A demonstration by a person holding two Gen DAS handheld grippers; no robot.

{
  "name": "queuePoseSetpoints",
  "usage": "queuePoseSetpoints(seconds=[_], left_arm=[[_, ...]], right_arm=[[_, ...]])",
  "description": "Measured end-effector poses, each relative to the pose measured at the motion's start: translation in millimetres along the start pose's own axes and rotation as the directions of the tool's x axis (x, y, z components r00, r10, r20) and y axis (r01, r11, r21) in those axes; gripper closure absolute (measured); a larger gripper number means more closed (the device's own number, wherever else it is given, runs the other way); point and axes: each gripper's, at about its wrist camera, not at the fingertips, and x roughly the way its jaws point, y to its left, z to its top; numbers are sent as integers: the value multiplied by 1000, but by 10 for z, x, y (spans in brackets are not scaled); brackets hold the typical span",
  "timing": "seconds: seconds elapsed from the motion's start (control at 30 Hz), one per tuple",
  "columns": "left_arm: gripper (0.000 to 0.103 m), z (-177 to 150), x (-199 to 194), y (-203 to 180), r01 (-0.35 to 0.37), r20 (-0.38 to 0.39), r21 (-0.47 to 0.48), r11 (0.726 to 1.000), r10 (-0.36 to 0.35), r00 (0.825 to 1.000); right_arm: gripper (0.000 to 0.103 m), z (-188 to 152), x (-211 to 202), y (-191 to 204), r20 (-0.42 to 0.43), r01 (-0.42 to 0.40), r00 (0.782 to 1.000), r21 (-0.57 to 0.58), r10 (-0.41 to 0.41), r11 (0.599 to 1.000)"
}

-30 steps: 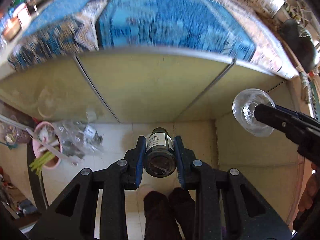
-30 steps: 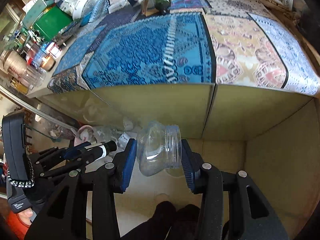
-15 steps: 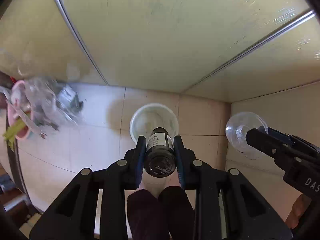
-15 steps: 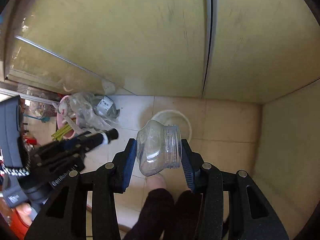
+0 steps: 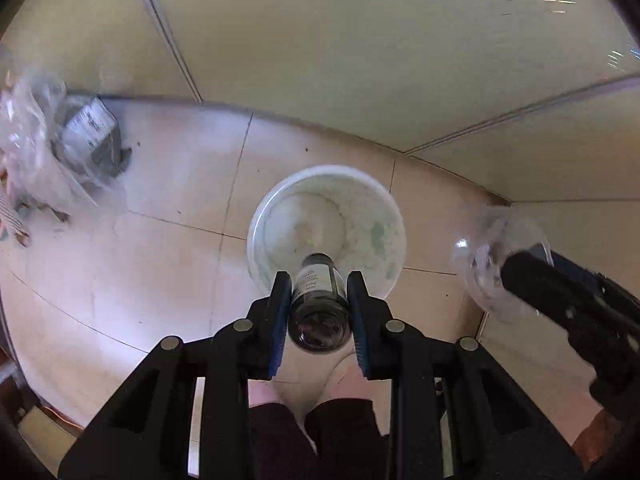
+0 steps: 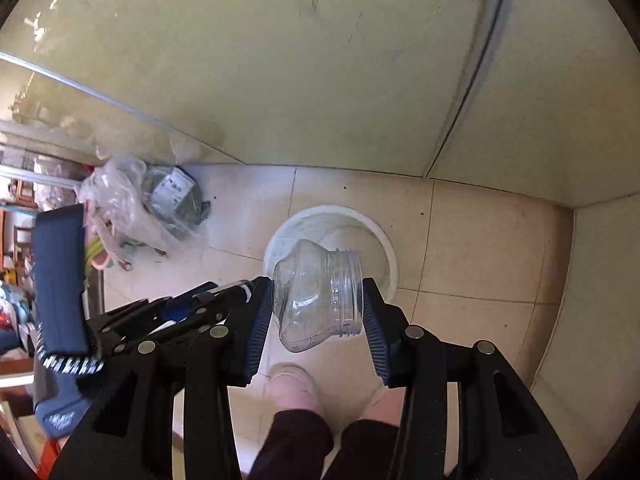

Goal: Collect trash
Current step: 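Carry both items down over the white bin and open both tools, then raise both tools back up toward the counter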

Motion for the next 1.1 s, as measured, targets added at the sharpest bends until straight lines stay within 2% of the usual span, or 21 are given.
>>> queuePoseSetpoints(seconds=[0.1, 0.3, 0.47, 0.6, 0.67, 0.83, 0.97, 1.1], left_arm=[[76, 13, 68, 29, 21, -7, 12, 1000, -21, 1000], [75, -35, -20, 56, -7, -5, 25, 1000, 7, 1000], [75, -122, -529, -6, -46, 41, 61, 997, 44, 998], [75, -197, -1162, -91, -30, 72, 93, 995, 23, 997], [75, -247, -1551, -183, -45, 99, 129, 991, 33, 995], [73, -341, -2590, -416, -61, 182, 183, 981, 27, 983], [67, -405, -3443, -571, -55, 263, 205, 977, 0, 965], [62, -508, -4241, -700, -59, 349, 251, 966, -33, 937]], right_arm=[[61, 12, 60, -36, -20, 22, 1000, -3, -22, 1000], [57, -24, -75, -53, -16, 9, 1000, 21, -9, 1000], [57, -52, -437, 25, 1, 10, 1000, 16, -10, 1000], [57, -52, -976, 242, 41, 22, 999, 0, -22, 1000], [58, -29, -1250, 374, 66, 27, 998, -8, -26, 1000], [58, -27, -2217, 673, 160, 42, 986, -18, -38, 999], [57, -78, -3036, 888, 258, 53, 965, -12, -48, 998], [52, -187, -3775, 1092, 369, 47, 928, 8, -47, 999]])
